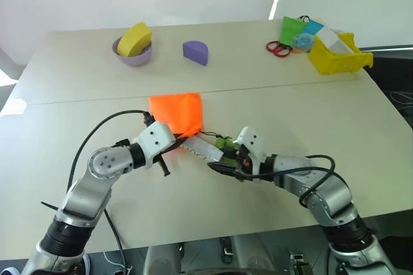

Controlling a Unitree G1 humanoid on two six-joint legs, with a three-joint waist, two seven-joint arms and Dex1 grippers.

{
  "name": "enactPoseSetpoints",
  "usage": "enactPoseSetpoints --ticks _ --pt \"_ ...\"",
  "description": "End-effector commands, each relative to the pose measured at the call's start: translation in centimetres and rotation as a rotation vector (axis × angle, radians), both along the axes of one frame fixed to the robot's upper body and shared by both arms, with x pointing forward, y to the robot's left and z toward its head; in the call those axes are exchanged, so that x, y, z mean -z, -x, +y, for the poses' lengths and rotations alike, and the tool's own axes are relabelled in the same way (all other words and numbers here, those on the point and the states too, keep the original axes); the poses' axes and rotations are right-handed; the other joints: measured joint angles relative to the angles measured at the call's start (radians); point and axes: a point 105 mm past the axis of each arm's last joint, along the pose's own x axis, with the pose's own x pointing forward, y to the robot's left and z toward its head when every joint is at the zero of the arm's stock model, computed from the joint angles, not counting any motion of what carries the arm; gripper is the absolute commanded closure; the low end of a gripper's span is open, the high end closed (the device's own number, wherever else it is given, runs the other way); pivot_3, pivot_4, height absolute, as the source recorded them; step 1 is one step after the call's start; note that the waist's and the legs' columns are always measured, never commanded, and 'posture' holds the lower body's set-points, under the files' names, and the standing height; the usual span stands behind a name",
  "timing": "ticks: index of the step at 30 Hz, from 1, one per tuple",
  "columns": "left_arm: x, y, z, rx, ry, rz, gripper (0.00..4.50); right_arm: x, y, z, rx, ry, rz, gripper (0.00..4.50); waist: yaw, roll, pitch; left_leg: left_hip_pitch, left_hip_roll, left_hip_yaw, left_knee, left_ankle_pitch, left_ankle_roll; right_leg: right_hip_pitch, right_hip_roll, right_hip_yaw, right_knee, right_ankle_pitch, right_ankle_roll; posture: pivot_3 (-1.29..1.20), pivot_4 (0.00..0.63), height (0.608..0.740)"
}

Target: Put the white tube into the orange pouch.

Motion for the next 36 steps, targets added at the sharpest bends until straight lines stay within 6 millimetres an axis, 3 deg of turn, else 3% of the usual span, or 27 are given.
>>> enactPoseSetpoints --ticks 1,4,8,14,19,27,32,36 --pt "-1.0 0.4 -0.7 0.023 0.013 -0.043 4.50 -1.4 -1.4 0.8 0.045 -0.023 -0.058 2.68 -0.001 0.000 0.000 0.000 0.000 0.000 0.000 0.000 0.000 0.000 0.000 0.000 0.000 0.000 0.000 0.00 0.150 0.734" --pt "-1.0 0.3 -0.8 0.017 0.023 -0.042 4.50 -1.8 -1.8 1.5 0.060 -0.043 -0.057 2.68 0.001 0.000 0.000 0.000 0.000 0.000 0.000 0.000 0.000 0.000 0.000 0.000 0.000 0.000 0.000 0.00 0.150 0.734" --pt "-1.0 0.4 -1.0 0.024 0.026 -0.043 4.50 -2.3 -3.9 1.7 0.181 -0.034 -0.093 2.68 -0.001 0.000 0.000 0.000 0.000 0.001 0.000 0.000 0.000 0.000 0.000 -0.001 0.000 0.000 0.000 0.00 0.150 0.734" --pt "-1.0 0.2 -1.0 0.009 0.033 -0.037 4.50 -3.0 -4.5 2.4 0.212 -0.052 -0.075 2.68 -0.001 0.000 0.000 -0.001 0.000 0.001 -0.001 0.000 0.000 -0.001 0.000 -0.001 0.000 0.002 0.003 0.00 0.150 0.734" --pt "-1.2 0.0 -1.1 0.001 0.041 -0.050 4.50 -1.4 -4.2 2.7 0.163 0.107 -0.121 2.68 -0.001 0.000 0.000 -0.001 0.000 0.001 0.000 0.000 0.000 -0.002 0.000 -0.001 0.000 0.002 0.003 0.00 0.150 0.734" --pt "-1.2 -0.3 -1.5 0.001 0.048 -0.053 4.50 -2.3 -4.3 5.4 0.132 0.034 -0.094 2.68 -0.003 -0.001 0.000 -0.002 0.000 0.001 0.000 0.000 0.000 -0.002 0.002 -0.001 0.000 0.002 0.003 0.00 0.150 0.734" --pt "-1.3 -0.4 -1.6 -0.002 0.051 -0.057 4.50 -1.5 -4.2 5.9 0.126 0.047 -0.052 2.68 -0.003 -0.001 0.000 -0.003 0.000 0.002 0.000 0.000 0.000 -0.003 0.001 -0.001 0.000 0.002 0.003 0.00 0.150 0.734" --pt "-1.4 -0.4 -1.8 0.001 0.056 -0.060 4.50 -2.0 -4.2 6.5 0.107 0.010 -0.049 2.68 -0.005 -0.001 0.000 -0.003 0.000 0.002 0.000 0.000 0.000 -0.003 0.001 -0.001 0.000 0.002 0.004 0.00 0.150 0.734"
